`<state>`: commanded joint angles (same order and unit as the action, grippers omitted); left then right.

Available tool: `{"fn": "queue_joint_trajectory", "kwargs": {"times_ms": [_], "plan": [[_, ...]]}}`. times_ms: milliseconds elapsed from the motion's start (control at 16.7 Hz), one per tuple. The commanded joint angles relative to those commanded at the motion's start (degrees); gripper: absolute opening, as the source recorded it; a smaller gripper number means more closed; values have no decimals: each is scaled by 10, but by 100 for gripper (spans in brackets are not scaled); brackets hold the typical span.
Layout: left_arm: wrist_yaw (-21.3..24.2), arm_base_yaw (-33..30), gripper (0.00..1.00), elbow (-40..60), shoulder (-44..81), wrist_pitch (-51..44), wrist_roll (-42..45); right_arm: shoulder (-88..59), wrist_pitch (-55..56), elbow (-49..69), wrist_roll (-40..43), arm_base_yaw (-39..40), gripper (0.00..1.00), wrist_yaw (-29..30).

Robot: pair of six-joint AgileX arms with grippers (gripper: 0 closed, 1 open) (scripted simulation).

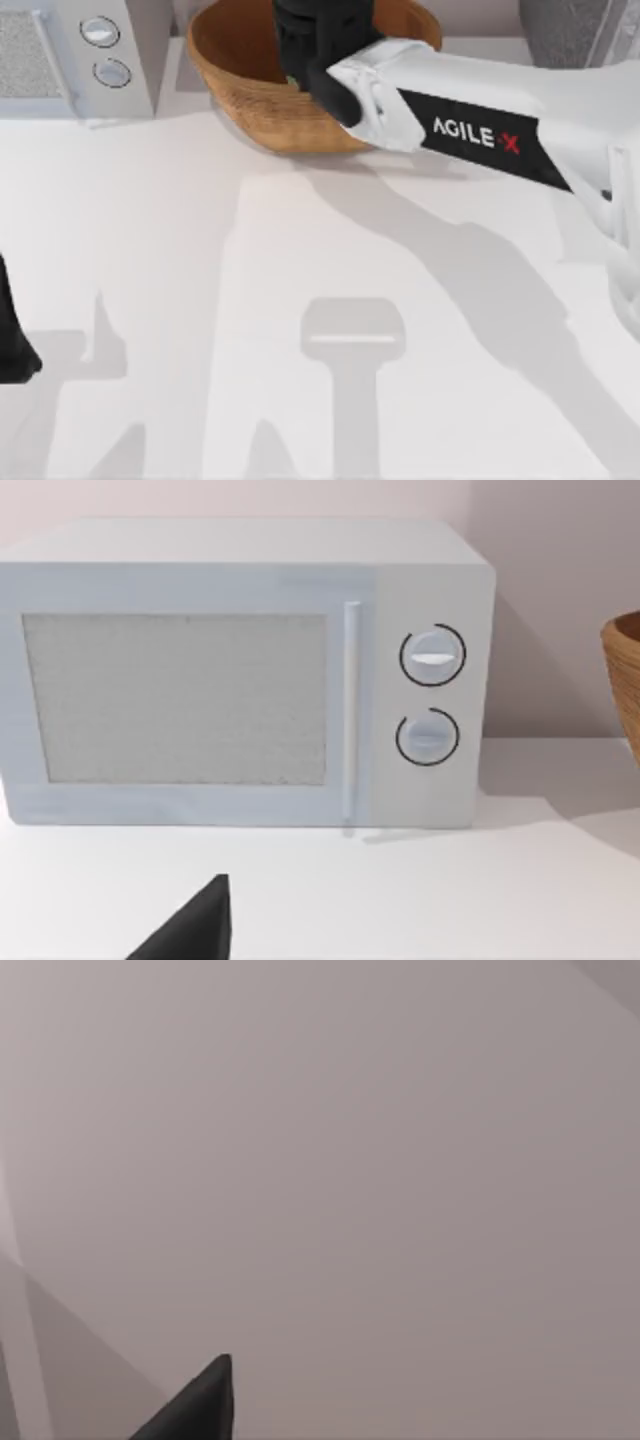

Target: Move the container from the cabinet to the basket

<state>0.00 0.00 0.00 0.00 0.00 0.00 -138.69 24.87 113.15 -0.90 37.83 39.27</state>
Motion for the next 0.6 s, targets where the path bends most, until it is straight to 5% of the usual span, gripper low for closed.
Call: {"fn": "queue_joint_trajectory", "kwargs": {"times_ms": [300,600], "plan": [[0,0,100,0,0,0,0,17,-1,-17,-1,-5,100,-11],[0,0,100,0,0,0,0,167,-19,-162,-4,-57,100,-96]]}}
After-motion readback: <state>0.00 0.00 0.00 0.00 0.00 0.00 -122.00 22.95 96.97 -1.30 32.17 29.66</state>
